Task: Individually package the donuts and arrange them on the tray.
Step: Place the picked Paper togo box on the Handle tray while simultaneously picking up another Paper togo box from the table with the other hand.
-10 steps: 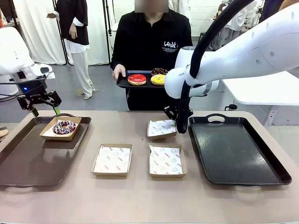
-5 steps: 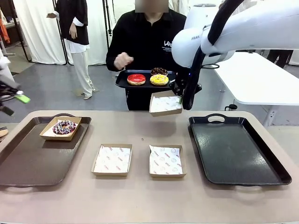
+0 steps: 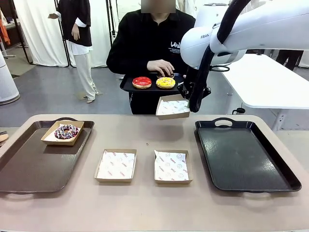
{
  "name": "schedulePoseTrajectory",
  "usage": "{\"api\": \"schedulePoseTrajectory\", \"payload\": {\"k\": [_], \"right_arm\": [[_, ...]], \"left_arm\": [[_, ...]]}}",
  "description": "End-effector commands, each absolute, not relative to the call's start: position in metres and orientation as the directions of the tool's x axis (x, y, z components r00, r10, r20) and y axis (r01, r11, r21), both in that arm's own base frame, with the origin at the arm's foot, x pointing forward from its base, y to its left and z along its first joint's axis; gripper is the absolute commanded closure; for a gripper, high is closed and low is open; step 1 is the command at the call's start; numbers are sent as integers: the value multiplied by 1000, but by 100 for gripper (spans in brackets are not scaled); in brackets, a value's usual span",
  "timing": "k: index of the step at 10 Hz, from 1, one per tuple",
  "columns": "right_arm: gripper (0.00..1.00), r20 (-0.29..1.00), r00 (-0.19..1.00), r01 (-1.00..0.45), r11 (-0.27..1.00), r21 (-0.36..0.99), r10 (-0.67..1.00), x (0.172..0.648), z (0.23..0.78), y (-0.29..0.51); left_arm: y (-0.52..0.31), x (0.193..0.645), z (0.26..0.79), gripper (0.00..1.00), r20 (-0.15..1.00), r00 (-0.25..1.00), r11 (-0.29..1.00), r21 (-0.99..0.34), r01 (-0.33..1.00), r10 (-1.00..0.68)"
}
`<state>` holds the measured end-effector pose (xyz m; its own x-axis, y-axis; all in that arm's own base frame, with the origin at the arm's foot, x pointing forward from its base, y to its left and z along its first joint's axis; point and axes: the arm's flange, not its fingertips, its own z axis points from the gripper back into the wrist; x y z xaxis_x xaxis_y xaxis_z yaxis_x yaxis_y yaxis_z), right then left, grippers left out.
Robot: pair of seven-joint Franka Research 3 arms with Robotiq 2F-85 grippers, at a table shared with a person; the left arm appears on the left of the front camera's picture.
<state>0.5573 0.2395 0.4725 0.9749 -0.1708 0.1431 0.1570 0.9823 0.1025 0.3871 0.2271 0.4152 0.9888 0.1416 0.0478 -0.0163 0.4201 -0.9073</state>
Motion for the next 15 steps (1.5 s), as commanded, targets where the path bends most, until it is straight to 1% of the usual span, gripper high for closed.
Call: {"api": "schedulePoseTrajectory", "payload": {"k": [1,4,6,8,9,10,15], "right_arm": [[100,126,969,201,973,114,-214,560,481,247],[100,124,970,195,975,105,-208,561,482,249],[100,113,987,102,991,89,-112,566,484,250],[100,107,989,90,993,83,-98,573,485,251],[100,126,982,129,987,92,-140,559,482,250],[100,126,982,129,987,92,-140,559,482,250],[100,126,982,129,987,92,-140,559,482,250]], "left_arm": [[245,411,403,0,6,989,356,-933,-47,145],[247,412,396,0,-19,985,324,-943,-75,171],[235,415,401,0,-17,986,345,-936,-75,167],[225,417,405,0,-15,986,368,-927,-75,165],[218,420,406,0,-17,986,381,-921,-80,165],[231,419,401,0,-5,990,357,-933,-54,138],[231,419,401,0,-5,990,357,-933,-54,138]]}}
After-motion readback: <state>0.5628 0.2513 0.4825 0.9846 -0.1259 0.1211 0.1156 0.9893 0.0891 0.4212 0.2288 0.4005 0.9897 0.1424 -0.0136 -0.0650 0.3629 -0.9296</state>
